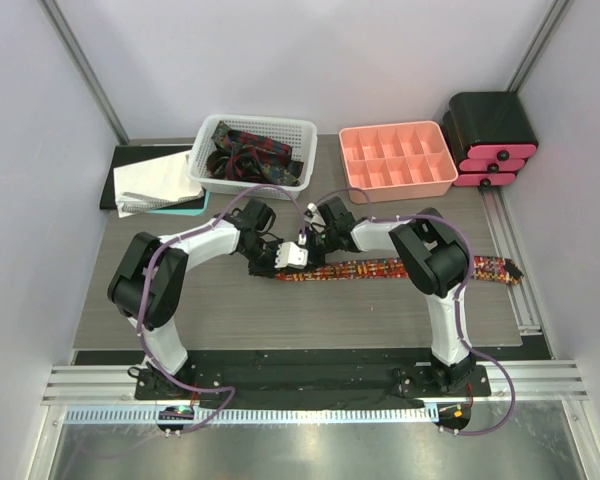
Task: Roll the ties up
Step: Roll the tie at the center of the board.
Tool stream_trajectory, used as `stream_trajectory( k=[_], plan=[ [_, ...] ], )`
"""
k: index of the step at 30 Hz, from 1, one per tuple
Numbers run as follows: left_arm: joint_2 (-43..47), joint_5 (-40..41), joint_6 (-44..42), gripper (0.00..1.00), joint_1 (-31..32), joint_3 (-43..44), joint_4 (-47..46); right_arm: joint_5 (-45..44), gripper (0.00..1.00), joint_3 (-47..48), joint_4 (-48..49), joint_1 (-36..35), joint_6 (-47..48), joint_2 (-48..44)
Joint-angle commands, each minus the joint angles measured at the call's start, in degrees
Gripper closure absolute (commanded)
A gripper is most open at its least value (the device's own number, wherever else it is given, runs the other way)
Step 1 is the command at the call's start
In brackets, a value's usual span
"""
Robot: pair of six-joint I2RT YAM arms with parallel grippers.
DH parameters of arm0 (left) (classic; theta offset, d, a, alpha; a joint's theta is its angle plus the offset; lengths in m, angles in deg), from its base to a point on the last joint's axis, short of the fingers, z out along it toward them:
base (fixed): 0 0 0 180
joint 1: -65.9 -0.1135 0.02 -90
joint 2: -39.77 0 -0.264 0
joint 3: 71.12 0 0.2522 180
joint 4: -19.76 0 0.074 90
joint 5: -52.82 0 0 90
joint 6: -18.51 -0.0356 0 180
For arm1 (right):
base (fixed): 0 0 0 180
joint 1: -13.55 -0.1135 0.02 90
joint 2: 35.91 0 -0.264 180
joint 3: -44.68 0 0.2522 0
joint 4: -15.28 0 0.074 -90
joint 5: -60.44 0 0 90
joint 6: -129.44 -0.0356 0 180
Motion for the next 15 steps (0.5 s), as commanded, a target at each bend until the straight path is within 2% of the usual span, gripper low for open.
stream_trajectory(
  k=[1, 5, 11, 15],
  plan=[
    [-0.33, 2.86, -3.29, 0.71, -0.41, -1.73, -1.4, 2.5, 0.84, 0.26, 3.41, 0.73, -1.68, -5.46],
    [-0.68, 2.77, -3.46, 0.73, -0.49, -1.55, -1.22, 2.77, 0.79, -1.58, 7.18, 0.73, -4.14, -7.66],
    [-0.86, 2.68, -3.64, 0.74, -0.41, -1.46, -0.61, 3.29, 0.8, -3.08, 14.3, 0.38, -10.2, -6.43],
    [-1.03, 2.42, -3.02, 0.71, -0.49, -1.03, -0.08, 2.94, 0.82, -2.73, 13.61, -1.02, -9.77, -4.5]
  ],
)
